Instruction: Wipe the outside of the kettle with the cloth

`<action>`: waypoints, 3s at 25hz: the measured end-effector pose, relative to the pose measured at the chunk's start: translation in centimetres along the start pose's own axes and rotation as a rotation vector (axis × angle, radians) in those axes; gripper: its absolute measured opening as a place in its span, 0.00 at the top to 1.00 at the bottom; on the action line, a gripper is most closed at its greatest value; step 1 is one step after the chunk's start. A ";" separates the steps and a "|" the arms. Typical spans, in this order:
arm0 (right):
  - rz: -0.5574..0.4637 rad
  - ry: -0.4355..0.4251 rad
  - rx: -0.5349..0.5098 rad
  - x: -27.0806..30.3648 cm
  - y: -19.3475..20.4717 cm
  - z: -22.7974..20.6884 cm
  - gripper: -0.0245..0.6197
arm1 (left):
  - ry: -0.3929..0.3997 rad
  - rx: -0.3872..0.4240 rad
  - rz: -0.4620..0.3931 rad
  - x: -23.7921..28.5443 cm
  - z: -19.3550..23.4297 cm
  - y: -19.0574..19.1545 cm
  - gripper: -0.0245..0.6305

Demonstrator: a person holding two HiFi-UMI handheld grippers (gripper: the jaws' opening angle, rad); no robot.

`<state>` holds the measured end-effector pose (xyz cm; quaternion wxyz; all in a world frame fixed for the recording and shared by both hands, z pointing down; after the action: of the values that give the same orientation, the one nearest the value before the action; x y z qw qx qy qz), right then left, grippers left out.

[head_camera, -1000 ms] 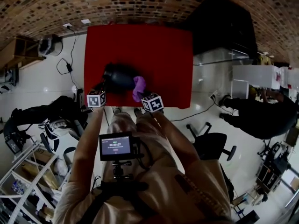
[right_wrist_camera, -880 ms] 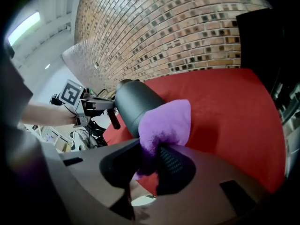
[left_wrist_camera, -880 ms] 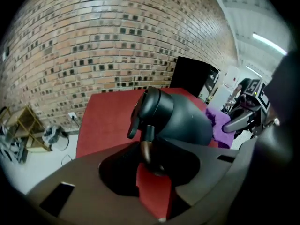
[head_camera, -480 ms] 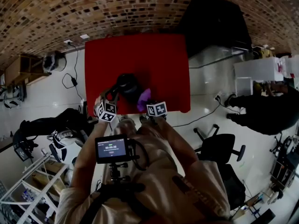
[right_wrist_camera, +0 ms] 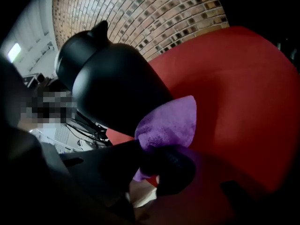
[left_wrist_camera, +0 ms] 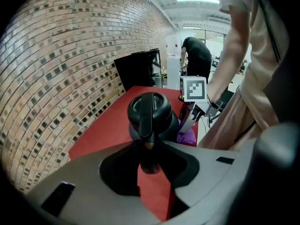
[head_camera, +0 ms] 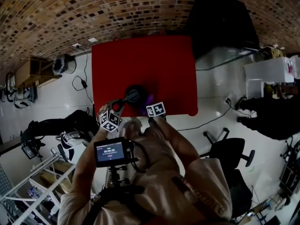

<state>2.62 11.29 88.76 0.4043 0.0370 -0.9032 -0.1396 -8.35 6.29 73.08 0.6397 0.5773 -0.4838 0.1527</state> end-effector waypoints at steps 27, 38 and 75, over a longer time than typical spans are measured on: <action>-0.176 -0.060 0.023 -5.4 -4.3 -1.6 0.81 | -0.235 -0.622 -0.137 -6.4 7.0 7.4 0.67; -0.478 0.054 -0.024 -16.6 -5.1 -2.1 0.81 | -0.343 -0.861 -0.422 -14.2 5.4 9.0 0.67; -0.845 0.272 -0.438 -30.9 -0.2 16.0 0.82 | -0.282 -0.817 -0.709 -23.9 0.3 6.9 0.69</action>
<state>11.50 20.22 56.36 0.4249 0.3321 -0.6978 -0.4716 -25.23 16.66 58.13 0.7529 0.4246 -0.3605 -0.3505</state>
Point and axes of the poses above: the fingertips, and each gripper's own axes: x forward along the fingers, z to its left, y out of its underside, the point moved 1 cm from there along -x, backward along the fingers, and after that the axes turned 3 degrees about -z, right-handed, at the moved point
